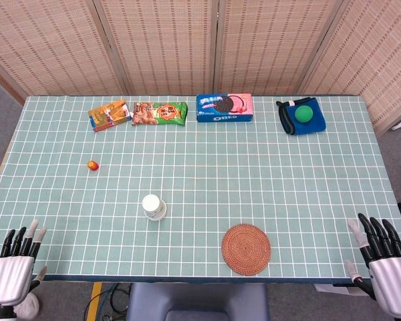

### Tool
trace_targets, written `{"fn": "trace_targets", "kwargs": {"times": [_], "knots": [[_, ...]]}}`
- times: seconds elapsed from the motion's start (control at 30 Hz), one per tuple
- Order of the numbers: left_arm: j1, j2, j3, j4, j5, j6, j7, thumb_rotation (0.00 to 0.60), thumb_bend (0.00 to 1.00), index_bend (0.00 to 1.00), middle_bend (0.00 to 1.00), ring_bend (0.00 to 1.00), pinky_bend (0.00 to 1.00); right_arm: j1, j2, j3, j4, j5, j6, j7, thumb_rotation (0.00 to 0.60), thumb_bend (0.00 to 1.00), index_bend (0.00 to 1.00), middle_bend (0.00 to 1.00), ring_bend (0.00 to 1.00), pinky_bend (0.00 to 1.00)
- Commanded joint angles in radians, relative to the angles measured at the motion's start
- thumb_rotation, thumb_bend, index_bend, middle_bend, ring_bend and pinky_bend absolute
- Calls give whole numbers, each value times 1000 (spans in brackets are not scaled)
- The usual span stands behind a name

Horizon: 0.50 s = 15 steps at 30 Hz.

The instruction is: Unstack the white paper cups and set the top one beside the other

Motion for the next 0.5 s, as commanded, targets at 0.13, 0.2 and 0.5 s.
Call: {"fn": "trace_targets", "kwargs": {"times": [0.13,0.2,0.5], "knots": [[5,14,-1,-12,-2,8,-22,600,295,46,0,0,0,9,-4,7,-7,26,-21,-14,600,311,8,0,0,0],[7,21,-1,-20,-5,10,-32,600,295,46,0,0,0,10,-6,7,-12,29,-24,-18,600,310,8,0,0,0],[-32,74,-10,-138,5,-41,34,600,295,46,0,0,0,10,-2,6,-16,29,-14,-10,600,310,7,0,0,0]]}}
